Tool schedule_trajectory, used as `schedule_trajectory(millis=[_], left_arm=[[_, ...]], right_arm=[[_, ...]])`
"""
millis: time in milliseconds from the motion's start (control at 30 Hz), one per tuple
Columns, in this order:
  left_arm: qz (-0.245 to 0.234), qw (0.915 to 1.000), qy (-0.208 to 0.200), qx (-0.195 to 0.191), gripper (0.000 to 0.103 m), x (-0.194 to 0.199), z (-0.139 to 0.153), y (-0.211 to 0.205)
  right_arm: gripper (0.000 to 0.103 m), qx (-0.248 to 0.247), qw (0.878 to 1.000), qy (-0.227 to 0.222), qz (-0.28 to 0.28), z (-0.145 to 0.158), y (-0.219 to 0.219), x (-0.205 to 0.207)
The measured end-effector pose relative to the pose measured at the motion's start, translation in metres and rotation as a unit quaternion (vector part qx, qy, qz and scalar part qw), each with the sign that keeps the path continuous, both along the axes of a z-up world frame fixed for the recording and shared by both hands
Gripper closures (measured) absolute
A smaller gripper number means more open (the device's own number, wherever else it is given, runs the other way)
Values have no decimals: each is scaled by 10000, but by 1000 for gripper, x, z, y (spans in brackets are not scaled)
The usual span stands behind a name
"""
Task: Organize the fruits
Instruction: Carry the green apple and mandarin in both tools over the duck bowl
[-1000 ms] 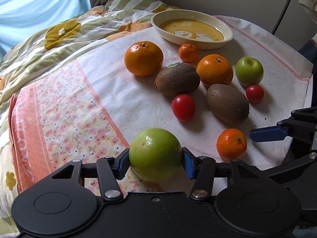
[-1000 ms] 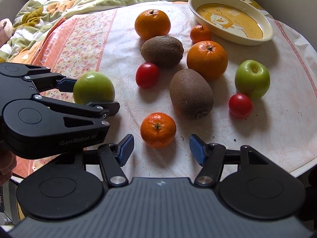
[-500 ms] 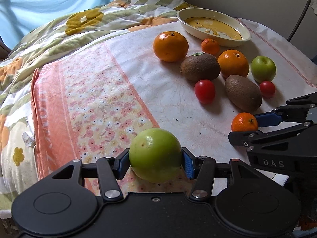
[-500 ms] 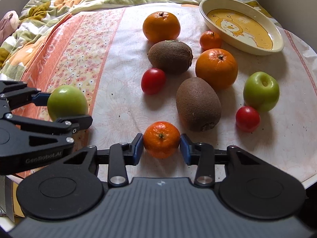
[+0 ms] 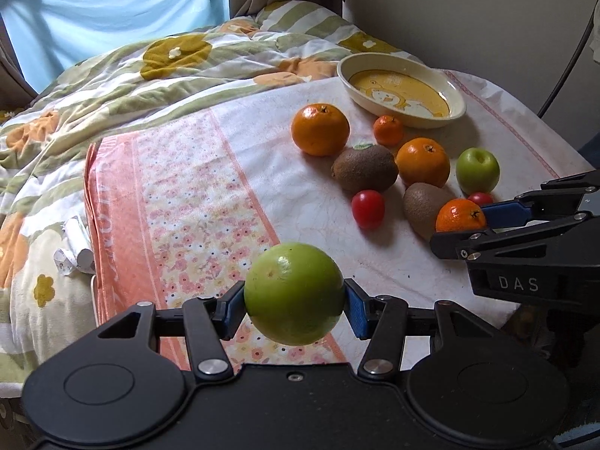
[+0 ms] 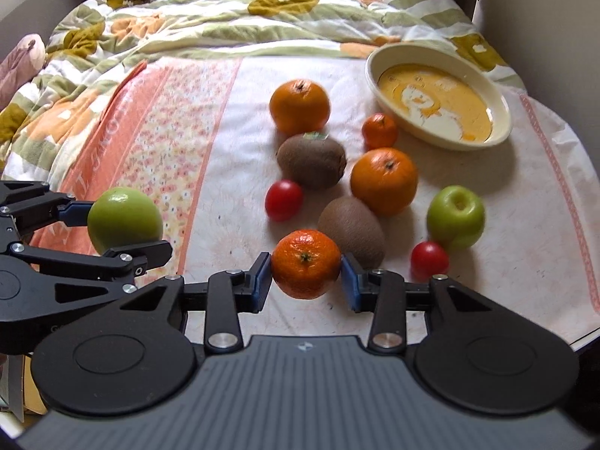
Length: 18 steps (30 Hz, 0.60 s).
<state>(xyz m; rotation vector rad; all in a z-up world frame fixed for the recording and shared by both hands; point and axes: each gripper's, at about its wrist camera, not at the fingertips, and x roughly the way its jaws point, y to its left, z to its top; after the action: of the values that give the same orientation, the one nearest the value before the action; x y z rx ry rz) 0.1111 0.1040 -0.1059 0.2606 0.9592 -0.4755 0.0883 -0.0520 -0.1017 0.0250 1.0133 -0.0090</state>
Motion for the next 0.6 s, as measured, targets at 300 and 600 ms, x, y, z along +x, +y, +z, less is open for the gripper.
schedule_trajectory(millis=[300,600], left_arm=[[129,9989,-435,-115,45,8,45,-34],[822,9936,-710,-301,45,36,75,-92]], right_arm=[[49,42,9991,-404,-124,43,-51,13],[49,-10,9977,-672,45,68,-135,56]])
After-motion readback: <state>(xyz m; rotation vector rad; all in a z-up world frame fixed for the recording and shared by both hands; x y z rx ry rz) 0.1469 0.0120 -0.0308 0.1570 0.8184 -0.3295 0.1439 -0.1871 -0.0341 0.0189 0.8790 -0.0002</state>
